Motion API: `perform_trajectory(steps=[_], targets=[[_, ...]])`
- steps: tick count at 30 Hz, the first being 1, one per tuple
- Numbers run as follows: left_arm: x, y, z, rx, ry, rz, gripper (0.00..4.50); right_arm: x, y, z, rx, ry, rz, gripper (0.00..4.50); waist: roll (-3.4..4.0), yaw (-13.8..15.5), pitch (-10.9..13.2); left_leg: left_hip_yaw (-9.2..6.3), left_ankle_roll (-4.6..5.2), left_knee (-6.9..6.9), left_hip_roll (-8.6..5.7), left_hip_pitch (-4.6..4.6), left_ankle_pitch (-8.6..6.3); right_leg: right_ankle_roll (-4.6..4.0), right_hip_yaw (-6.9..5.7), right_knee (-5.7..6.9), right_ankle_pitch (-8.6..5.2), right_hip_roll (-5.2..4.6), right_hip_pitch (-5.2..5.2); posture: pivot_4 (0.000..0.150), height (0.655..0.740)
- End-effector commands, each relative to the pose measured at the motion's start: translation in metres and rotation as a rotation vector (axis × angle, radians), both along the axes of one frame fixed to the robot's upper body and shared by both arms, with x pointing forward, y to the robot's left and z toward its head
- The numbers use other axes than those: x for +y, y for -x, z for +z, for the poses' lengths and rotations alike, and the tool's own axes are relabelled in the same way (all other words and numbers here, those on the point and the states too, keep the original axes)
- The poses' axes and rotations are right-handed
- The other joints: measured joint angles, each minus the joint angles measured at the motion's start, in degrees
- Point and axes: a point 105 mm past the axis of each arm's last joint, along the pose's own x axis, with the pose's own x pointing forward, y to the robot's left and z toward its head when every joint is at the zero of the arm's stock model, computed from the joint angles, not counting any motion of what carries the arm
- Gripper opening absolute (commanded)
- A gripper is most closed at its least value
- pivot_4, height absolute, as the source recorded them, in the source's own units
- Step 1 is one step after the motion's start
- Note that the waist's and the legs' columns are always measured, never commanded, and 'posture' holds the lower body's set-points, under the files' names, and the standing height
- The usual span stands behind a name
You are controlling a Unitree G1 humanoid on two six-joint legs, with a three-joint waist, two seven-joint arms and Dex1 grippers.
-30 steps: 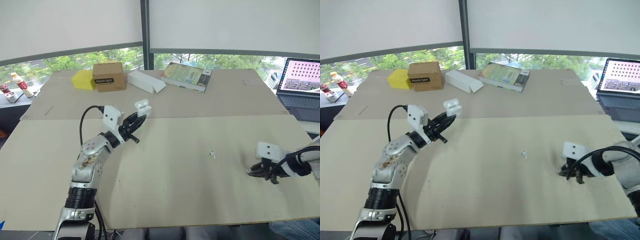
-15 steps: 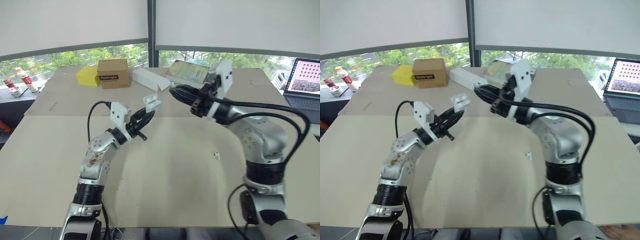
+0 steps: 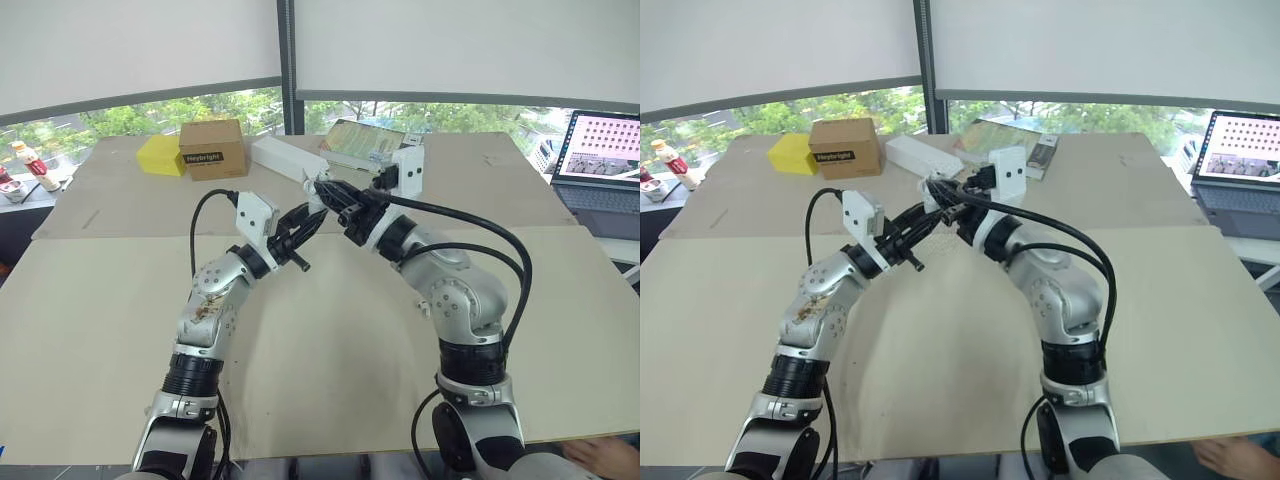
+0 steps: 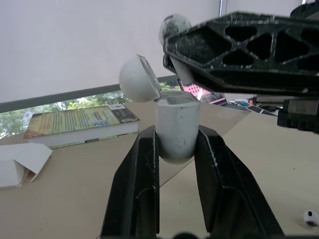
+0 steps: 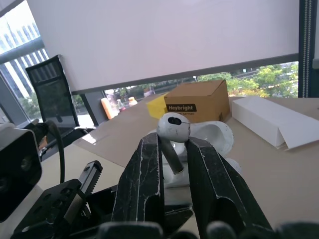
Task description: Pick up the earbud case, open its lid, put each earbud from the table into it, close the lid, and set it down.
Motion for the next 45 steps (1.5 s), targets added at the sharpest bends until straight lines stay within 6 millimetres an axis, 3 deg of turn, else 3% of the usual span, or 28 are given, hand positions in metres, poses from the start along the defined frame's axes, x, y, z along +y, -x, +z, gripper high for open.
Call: perform_trajectory(steps=[1, 8, 22, 23, 28, 45], targets=[[-0.002, 0.003, 0.016, -0.069, 0.012, -0.005, 0.50, 0.002, 0.006, 0.010, -0.019, -0.043, 0.019, 0.33, 0.00, -0.01, 0.00, 0.00, 0.00, 0.00, 0.00, 0.00, 0.00, 0.00, 0.00, 0.00, 0.00, 0.00, 0.00, 0.150, 0.7400], [-0.005, 0.005, 0.013, -0.077, 0.004, -0.010, 0.50, 0.006, 0.007, 0.010, 0.031, -0.086, 0.048, 0.33, 0.00, 0.02, 0.00, 0.00, 0.01, 0.00, 0.00, 0.00, 0.00, 0.00, 0.00, -0.01, 0.00, 0.00, 0.00, 0.150, 0.7400], [-0.007, 0.006, 0.017, -0.097, 0.001, -0.013, 0.50, 0.003, 0.004, -0.007, 0.045, 0.022, 0.006, 0.33, 0.00, 0.01, 0.00, 0.00, 0.23, -0.01, 0.00, 0.01, -0.13, 0.00, 0.00, -0.02, 0.00, 0.01, 0.00, 0.150, 0.7400], [-0.007, 0.005, 0.017, -0.098, 0.000, -0.013, 0.50, 0.003, 0.004, -0.007, 0.046, 0.023, 0.005, 1.35, 0.00, -0.01, 0.00, 0.01, 0.23, -0.01, 0.00, 0.01, -0.13, 0.00, 0.00, -0.02, 0.00, 0.01, 0.01, 0.150, 0.7400], [-0.008, 0.005, 0.017, -0.100, -0.002, -0.016, 0.50, 0.002, 0.003, -0.007, 0.048, 0.018, -0.012, 3.04, 0.00, 0.01, 0.00, 0.01, 0.23, -0.01, 0.00, 0.01, -0.13, 0.00, 0.00, -0.02, 0.00, 0.01, 0.01, 0.150, 0.7400], [-0.005, 0.004, 0.012, -0.076, -0.005, -0.009, 0.50, -0.004, 0.001, 0.005, 0.021, -0.043, -0.020, 3.04, 0.00, 0.01, 0.00, 0.01, 0.24, -0.01, 0.01, 0.00, -0.14, 0.00, 0.00, -0.03, 0.00, 0.01, 0.00, 0.150, 0.7400]])
